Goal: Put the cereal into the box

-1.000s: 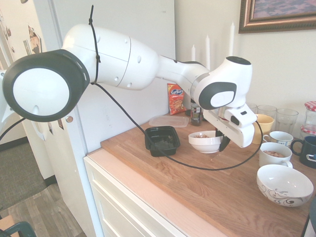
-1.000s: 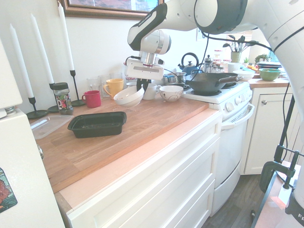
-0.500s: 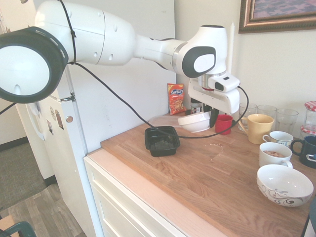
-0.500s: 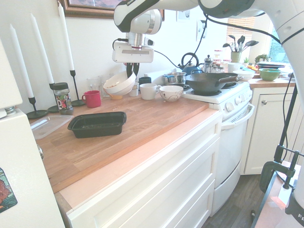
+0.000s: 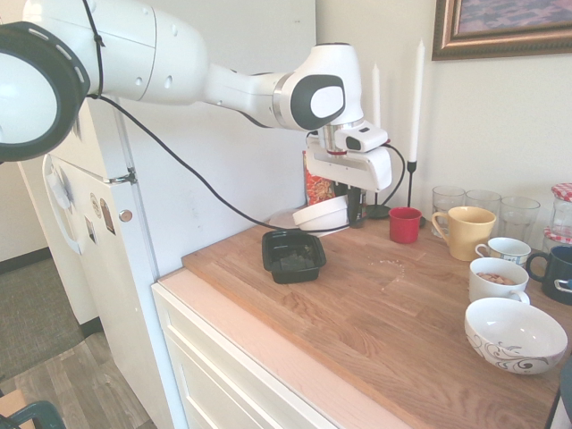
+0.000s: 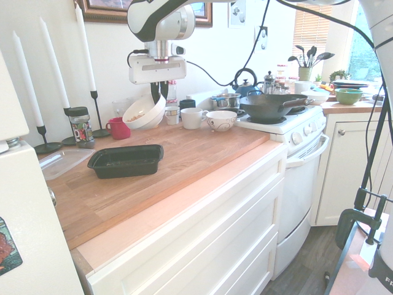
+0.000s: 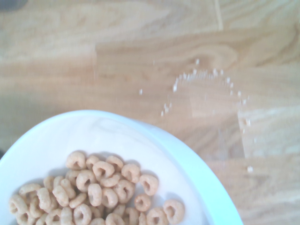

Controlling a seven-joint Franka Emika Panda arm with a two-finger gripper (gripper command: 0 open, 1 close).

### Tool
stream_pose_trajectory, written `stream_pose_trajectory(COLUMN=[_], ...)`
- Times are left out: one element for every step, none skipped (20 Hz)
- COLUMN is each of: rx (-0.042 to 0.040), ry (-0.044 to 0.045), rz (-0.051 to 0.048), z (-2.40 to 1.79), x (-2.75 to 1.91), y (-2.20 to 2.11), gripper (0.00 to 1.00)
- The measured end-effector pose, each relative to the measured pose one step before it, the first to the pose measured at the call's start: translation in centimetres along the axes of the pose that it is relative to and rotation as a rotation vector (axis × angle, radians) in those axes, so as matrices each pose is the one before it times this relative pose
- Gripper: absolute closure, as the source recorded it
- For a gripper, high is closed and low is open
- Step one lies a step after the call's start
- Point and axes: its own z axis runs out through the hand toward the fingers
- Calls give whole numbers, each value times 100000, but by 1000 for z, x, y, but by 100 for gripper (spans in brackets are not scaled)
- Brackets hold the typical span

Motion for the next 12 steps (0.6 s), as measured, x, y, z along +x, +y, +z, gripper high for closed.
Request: stream_pose_trajectory(rx=[-614, -465, -574, -890, -803, -924, -1016, -888, -935, -951, -775, -959], ry=[17, 6, 144, 51, 209, 398, 949, 1424, 2147, 2148, 2305, 2039], rz=[-361, -490, -369, -299, -250, -288, -412, -576, -502, -561, -444, -601], z=[105, 159, 255, 364, 376, 399, 283, 217, 131, -5, -74, -37], x=[-553, -541, -499, -482, -433, -442, -372, -332, -317, -325, -275, -302], y=[67, -28, -6, -19, -103, -140, -181, -213, -269, -362, -370, -349], gripper=[100, 100, 100, 100, 100, 100, 100, 100, 100, 100, 100, 100])
